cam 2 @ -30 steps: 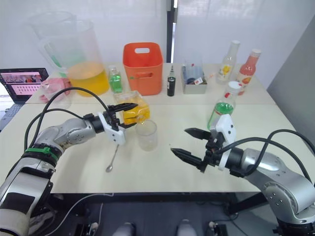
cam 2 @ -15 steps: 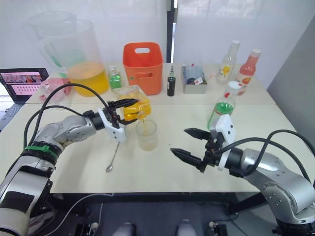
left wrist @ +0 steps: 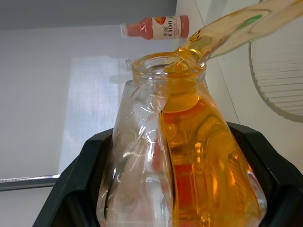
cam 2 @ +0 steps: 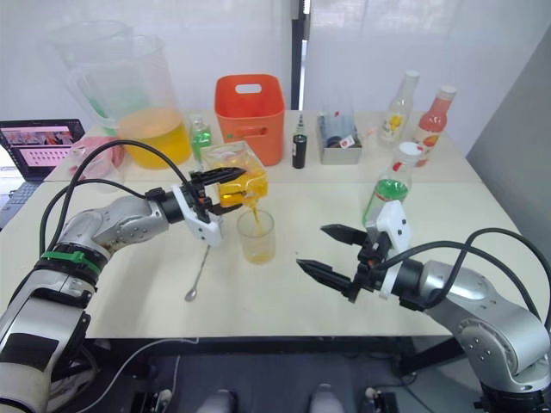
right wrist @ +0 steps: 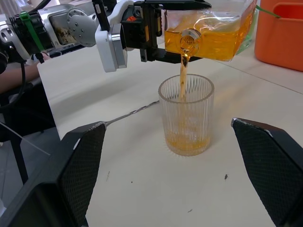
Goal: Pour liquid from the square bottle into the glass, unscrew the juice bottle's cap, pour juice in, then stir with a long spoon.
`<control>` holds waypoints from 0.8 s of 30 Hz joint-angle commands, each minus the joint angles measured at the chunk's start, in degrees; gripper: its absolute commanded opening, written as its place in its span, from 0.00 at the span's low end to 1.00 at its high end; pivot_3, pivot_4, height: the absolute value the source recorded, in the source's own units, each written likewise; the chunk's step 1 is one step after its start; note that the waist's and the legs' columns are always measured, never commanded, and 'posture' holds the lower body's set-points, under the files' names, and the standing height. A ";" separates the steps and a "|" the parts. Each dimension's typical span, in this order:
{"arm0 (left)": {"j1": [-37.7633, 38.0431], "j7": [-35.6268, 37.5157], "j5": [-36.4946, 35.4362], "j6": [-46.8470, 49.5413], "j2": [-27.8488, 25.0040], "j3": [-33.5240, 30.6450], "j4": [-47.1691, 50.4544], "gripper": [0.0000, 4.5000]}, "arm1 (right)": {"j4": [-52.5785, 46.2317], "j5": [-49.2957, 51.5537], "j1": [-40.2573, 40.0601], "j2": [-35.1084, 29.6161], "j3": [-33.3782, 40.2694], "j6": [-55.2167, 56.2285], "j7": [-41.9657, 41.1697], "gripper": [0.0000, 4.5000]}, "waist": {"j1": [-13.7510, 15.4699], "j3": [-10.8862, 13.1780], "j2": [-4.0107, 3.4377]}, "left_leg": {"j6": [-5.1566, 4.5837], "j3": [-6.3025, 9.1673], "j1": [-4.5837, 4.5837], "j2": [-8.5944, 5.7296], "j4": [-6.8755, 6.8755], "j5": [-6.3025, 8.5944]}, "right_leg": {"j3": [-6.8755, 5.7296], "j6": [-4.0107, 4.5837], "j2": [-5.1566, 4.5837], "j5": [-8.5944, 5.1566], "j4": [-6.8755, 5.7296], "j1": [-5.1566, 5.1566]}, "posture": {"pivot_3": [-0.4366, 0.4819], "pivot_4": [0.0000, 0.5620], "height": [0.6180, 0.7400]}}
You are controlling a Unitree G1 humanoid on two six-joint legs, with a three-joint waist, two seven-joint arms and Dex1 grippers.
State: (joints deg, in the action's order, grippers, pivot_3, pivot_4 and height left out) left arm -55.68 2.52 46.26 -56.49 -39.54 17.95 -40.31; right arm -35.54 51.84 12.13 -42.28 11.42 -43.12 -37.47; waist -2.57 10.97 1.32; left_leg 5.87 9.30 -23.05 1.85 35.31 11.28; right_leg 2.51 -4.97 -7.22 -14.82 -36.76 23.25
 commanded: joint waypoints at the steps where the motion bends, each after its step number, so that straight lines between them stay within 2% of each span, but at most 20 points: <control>1: -2.60 -1.99 -3.54 0.35 -0.63 -2.62 3.70 0.62 | -2.05 0.05 0.80 0.21 0.19 1.58 -0.10 1.00 | 0.00 0.00 0.00 | 0.00 0.00 0.00 0.00 0.00 0.00 | 0.00 0.00 0.00 0.00 0.00 0.00 | 0.48 0.27 1.00; 24: -0.39 0.25 -5.39 0.68 -0.84 -1.96 4.57 0.62 | -1.87 -0.72 1.73 0.57 -0.82 1.34 0.40 1.00 | -0.01 0.00 0.00 | 0.00 0.00 0.00 0.00 0.00 0.00 | 0.00 0.00 0.00 0.00 -0.01 0.00 | 0.48 0.27 1.00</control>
State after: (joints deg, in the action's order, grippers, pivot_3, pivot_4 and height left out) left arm -54.08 3.68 44.59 -55.13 -39.54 18.00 -39.07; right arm -35.56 50.76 12.98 -41.72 9.97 -43.12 -37.03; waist -2.58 10.97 1.32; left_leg 5.87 9.30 -23.05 1.85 35.31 11.28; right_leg 2.51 -4.96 -7.22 -14.82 -36.77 23.25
